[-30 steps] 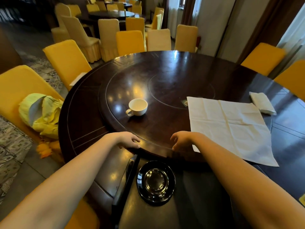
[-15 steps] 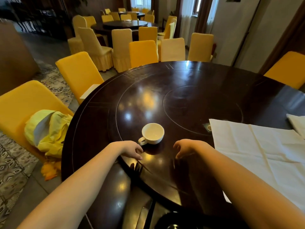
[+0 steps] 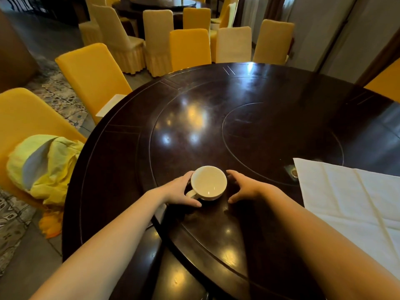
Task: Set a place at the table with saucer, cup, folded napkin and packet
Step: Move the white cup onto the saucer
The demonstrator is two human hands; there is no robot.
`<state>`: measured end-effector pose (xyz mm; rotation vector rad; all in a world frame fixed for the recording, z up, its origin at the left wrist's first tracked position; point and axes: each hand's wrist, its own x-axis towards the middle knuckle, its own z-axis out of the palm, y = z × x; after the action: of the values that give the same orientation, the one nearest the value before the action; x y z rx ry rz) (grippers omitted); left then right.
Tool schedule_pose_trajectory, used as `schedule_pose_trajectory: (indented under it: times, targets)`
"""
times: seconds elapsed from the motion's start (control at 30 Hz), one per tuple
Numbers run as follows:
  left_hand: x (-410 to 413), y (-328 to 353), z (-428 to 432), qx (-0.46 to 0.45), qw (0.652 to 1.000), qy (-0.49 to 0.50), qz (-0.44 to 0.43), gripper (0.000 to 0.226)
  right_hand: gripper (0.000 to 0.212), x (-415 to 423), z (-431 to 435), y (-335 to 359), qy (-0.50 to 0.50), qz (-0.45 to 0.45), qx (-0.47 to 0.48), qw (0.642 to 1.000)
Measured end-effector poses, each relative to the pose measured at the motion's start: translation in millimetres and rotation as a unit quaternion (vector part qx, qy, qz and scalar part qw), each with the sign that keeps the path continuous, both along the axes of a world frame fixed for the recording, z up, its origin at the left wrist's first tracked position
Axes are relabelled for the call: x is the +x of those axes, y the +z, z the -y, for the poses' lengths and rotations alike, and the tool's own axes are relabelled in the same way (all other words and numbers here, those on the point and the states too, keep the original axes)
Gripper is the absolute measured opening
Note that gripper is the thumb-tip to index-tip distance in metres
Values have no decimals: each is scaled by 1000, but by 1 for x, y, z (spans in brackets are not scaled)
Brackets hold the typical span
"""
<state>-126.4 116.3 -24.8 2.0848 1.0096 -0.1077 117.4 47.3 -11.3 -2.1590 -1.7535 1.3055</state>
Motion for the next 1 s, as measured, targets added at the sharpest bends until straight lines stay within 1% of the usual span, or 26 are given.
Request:
schedule_pose_trajectory:
  times: [0.07, 0.17, 0.23, 0.3, 0.4, 0.5, 0.63, 0.77, 0.9, 1.0]
  targets:
    - [2, -11, 4, -16, 998, 13, 59, 112, 110, -1, -1, -5, -1, -25, 17, 1000]
    - [6, -22, 8, -31, 989, 44, 140, 102, 112, -3, 1, -12, -12, -81, 37, 996]
    - [9, -28, 10, -33, 984, 70, 162, 103, 109, -6, 3, -16, -16, -126, 51, 991]
    - [11, -34, 11, -25, 979, 97, 178, 104, 101, -10, 3, -20, -13, -161, 75, 984]
    - [13, -35, 15, -11, 971, 122, 205, 97, 93, -17, 5, -26, -25, -181, 118, 976]
    - [13, -35, 19, -12, 967, 134, 216, 92, 88, -18, 9, -31, -39, -184, 138, 972]
    - [10, -30, 22, -14, 969, 137, 207, 96, 86, -22, 16, -26, -43, -189, 138, 971]
    - [10, -17, 29, -4, 970, 143, 198, 99, 86, -24, 29, -16, -60, -227, 128, 964]
    - [11, -3, 47, -22, 967, 135, 216, 98, 87, -24, 47, 0, -58, -222, 151, 962]
    - [14, 12, 67, -11, 966, 124, 225, 96, 86, -24, 69, 16, -49, -211, 166, 962]
